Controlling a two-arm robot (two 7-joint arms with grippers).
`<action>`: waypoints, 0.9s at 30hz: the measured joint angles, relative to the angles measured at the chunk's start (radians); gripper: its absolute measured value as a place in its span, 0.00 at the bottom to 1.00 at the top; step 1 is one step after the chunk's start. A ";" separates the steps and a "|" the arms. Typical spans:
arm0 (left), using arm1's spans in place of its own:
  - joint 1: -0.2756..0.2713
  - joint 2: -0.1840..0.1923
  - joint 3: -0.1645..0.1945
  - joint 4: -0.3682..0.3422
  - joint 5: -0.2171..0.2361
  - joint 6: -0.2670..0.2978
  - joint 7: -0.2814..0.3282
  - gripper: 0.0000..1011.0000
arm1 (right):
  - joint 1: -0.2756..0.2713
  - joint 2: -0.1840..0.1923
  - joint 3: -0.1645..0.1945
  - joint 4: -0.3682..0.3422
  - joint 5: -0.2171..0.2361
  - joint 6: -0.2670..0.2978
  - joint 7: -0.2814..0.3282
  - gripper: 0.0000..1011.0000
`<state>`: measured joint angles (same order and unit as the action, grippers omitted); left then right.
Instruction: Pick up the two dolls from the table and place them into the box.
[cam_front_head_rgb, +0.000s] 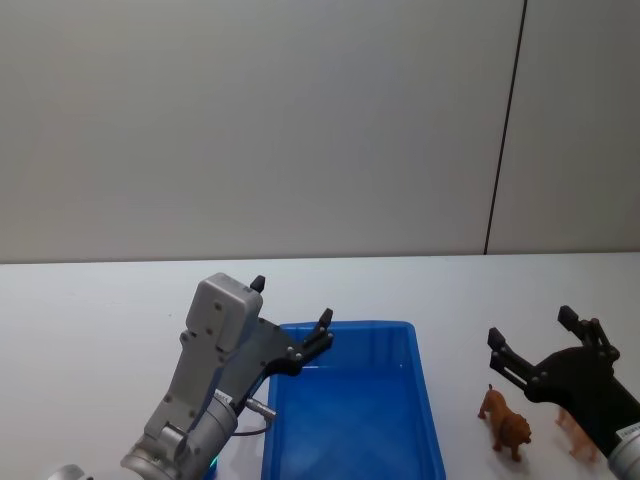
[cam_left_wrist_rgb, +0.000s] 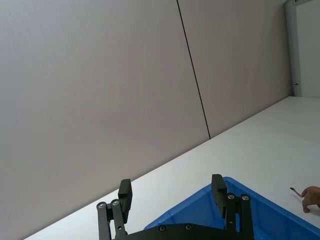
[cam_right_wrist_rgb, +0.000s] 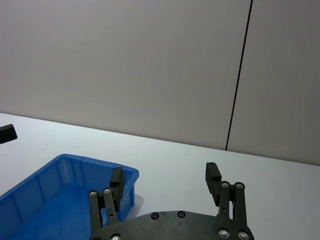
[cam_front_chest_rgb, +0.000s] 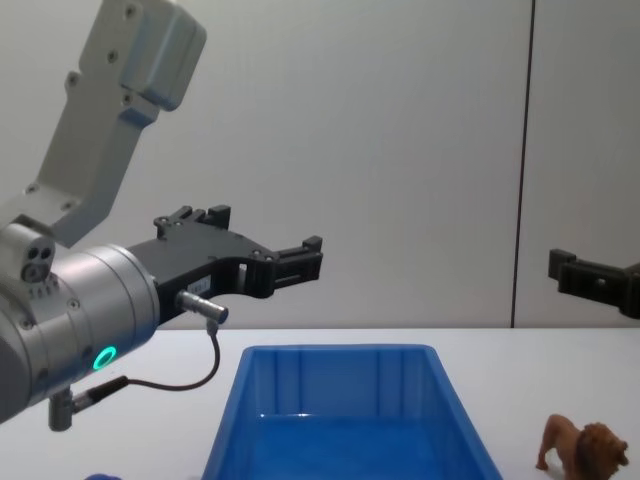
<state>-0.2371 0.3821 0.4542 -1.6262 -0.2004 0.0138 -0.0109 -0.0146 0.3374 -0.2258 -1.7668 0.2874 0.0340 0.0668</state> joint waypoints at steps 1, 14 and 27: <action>0.000 0.000 0.000 0.000 0.000 0.000 0.000 0.99 | 0.000 0.000 0.000 0.000 0.000 0.000 0.000 0.99; 0.000 0.000 0.000 0.000 0.000 0.000 0.000 0.99 | 0.000 0.000 0.000 0.000 0.000 0.000 0.000 0.99; 0.000 0.000 0.000 0.000 0.000 0.000 0.000 0.99 | 0.000 0.000 0.000 0.000 0.000 0.000 0.000 0.99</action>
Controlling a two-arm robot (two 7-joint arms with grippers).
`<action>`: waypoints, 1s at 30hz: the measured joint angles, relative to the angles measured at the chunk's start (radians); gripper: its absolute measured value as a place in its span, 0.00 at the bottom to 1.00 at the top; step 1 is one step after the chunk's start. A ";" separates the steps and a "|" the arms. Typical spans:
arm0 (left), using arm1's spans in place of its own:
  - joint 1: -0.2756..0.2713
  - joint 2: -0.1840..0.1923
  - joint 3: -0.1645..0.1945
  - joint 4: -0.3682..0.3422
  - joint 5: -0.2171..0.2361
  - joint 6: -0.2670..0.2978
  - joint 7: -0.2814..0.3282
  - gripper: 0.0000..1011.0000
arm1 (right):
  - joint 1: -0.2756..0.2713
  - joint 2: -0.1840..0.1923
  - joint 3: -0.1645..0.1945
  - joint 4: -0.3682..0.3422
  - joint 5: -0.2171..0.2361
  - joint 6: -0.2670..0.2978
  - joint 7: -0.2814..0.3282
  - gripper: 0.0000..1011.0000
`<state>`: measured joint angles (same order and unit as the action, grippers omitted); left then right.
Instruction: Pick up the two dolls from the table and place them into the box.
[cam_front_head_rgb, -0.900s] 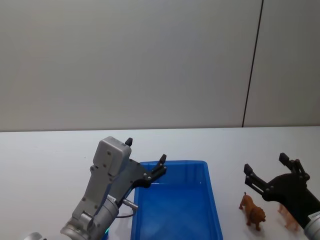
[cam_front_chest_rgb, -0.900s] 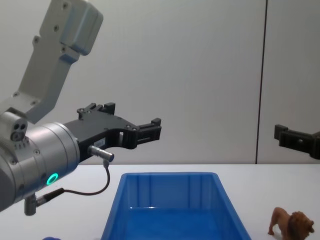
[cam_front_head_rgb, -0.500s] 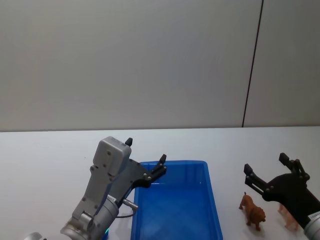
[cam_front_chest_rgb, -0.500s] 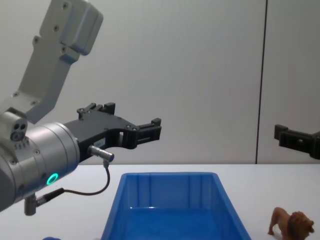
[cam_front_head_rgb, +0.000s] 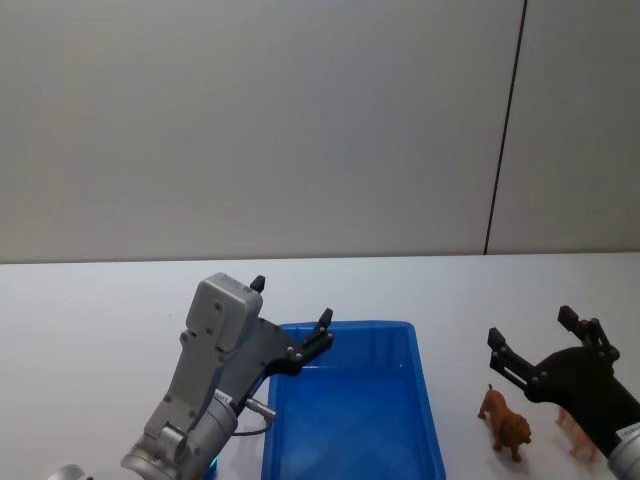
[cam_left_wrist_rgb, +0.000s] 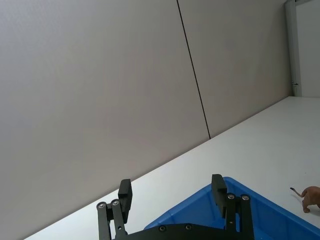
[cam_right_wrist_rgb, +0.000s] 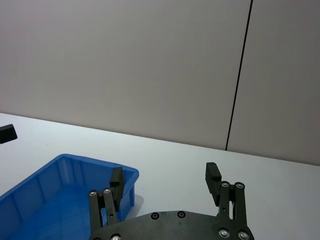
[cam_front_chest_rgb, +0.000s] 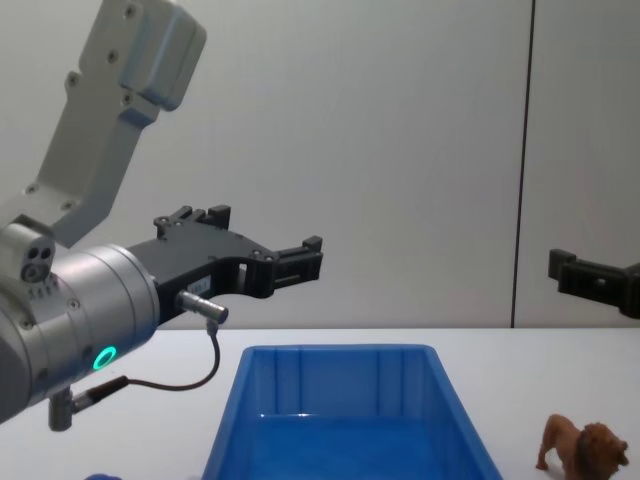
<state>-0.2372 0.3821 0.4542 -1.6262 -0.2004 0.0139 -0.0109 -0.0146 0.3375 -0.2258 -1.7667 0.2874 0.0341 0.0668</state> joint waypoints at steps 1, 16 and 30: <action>0.000 0.000 0.000 0.000 0.000 0.000 0.000 0.99 | 0.000 0.000 0.000 0.000 0.000 0.000 0.000 0.99; 0.000 0.000 0.000 0.000 0.000 0.000 0.000 0.99 | 0.010 0.014 0.019 0.018 0.023 0.018 0.014 0.99; 0.000 0.000 0.000 0.000 0.000 0.000 0.000 0.99 | 0.019 0.047 0.061 0.064 0.085 0.107 0.010 0.99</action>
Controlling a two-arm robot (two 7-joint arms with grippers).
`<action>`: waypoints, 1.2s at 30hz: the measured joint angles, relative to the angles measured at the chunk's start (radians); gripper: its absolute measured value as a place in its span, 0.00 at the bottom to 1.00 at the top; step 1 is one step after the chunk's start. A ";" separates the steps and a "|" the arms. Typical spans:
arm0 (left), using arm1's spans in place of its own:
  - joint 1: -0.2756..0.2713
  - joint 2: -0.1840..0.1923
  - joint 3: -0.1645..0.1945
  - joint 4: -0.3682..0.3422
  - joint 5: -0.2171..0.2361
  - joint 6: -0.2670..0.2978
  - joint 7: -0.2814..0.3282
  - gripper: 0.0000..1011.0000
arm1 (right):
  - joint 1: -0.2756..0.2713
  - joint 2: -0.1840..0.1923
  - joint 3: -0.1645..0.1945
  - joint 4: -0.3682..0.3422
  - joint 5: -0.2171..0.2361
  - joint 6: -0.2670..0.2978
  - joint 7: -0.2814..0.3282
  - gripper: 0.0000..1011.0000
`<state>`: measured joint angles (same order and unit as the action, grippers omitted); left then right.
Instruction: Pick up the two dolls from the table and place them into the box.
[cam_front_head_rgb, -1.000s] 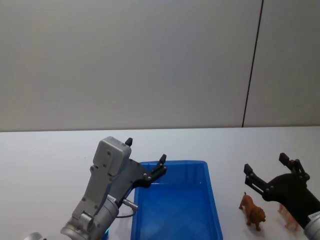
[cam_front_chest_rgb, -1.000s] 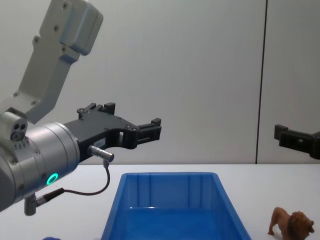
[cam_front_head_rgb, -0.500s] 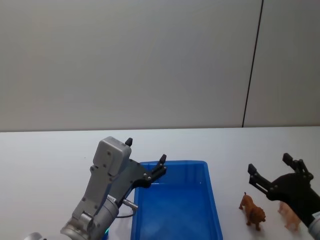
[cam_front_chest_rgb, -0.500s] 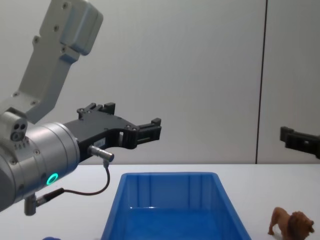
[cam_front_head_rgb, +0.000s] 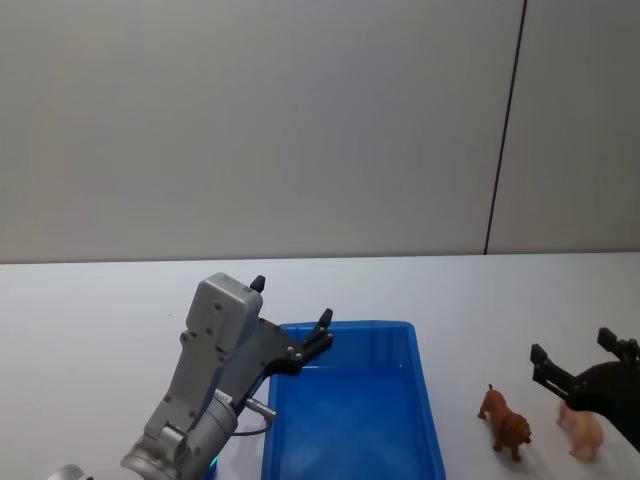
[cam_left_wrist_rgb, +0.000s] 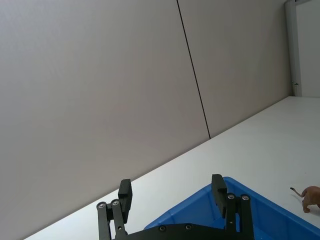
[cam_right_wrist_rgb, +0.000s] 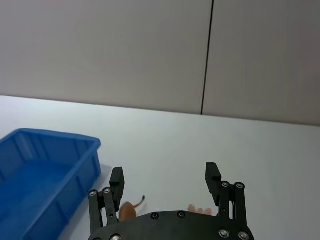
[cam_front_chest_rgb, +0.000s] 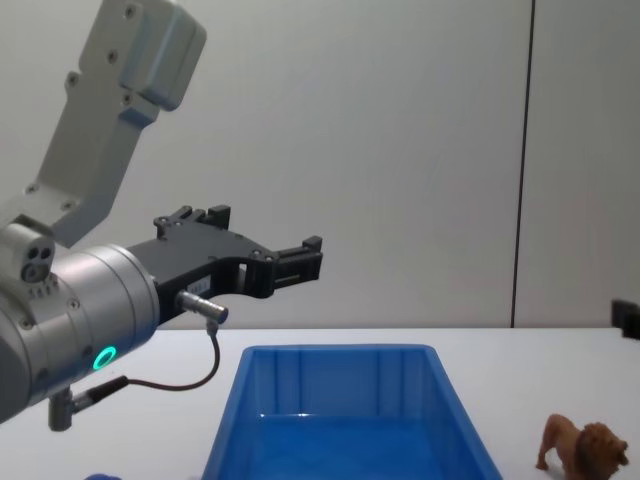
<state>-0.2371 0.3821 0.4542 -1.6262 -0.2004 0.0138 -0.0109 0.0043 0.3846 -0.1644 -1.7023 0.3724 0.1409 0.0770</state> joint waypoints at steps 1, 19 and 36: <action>0.000 0.000 0.000 0.000 0.000 0.000 0.000 0.99 | -0.001 0.002 0.002 0.003 0.003 0.005 -0.001 0.99; 0.000 0.000 0.000 0.000 0.000 0.000 0.000 0.99 | -0.020 0.009 0.015 0.038 0.023 0.114 -0.047 0.99; 0.000 0.000 0.000 0.000 0.000 0.000 0.000 0.99 | -0.035 -0.001 0.007 0.089 0.001 0.134 -0.051 0.99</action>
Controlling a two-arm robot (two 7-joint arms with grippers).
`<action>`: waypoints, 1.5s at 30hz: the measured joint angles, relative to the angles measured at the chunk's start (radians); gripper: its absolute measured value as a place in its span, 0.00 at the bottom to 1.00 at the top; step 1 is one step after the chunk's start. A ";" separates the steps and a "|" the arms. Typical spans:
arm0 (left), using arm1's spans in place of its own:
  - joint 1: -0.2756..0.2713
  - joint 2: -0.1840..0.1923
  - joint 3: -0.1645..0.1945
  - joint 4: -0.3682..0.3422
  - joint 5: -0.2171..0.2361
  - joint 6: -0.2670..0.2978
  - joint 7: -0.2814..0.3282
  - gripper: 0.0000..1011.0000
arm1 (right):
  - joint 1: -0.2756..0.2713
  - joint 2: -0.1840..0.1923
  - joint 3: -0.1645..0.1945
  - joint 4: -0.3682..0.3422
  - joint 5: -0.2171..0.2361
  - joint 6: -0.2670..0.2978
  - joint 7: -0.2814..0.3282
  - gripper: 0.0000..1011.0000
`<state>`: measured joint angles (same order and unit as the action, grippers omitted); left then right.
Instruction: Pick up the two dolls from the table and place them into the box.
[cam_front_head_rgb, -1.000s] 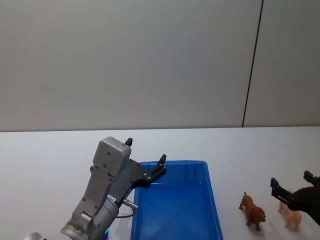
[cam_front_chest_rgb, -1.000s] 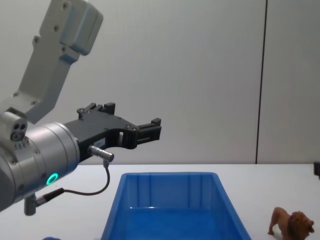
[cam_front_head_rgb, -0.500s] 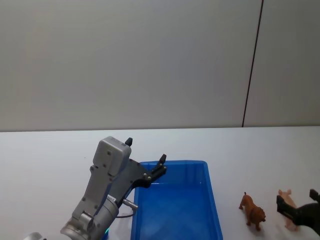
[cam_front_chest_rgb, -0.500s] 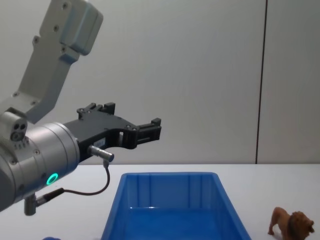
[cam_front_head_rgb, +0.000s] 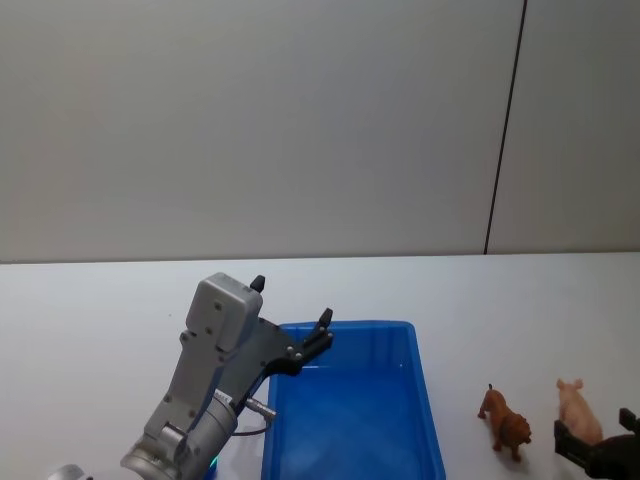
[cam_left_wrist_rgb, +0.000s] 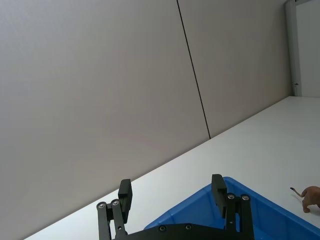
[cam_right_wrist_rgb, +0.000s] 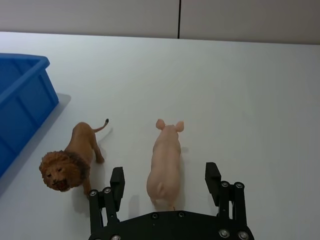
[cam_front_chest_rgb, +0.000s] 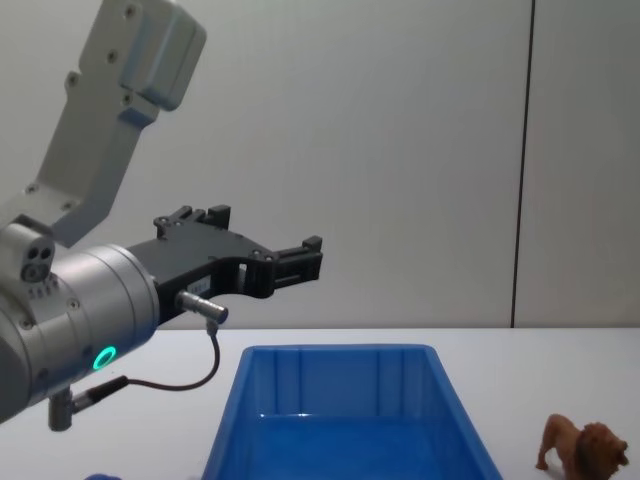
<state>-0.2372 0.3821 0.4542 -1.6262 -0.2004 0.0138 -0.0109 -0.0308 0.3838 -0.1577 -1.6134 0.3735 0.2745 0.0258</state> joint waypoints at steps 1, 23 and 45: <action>0.000 0.000 0.000 0.000 0.000 0.000 0.000 0.99 | 0.001 -0.001 -0.001 0.004 -0.002 -0.001 0.001 0.99; 0.000 0.000 0.000 0.000 0.000 0.000 0.000 0.99 | 0.034 -0.022 -0.009 0.098 -0.053 -0.083 0.032 0.40; 0.000 0.000 0.000 0.000 0.000 0.000 0.000 0.99 | 0.039 -0.016 -0.001 0.002 -0.065 -0.129 0.094 0.38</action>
<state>-0.2371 0.3821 0.4542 -1.6262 -0.2004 0.0138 -0.0109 0.0086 0.3683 -0.1587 -1.6113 0.3089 0.1456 0.1199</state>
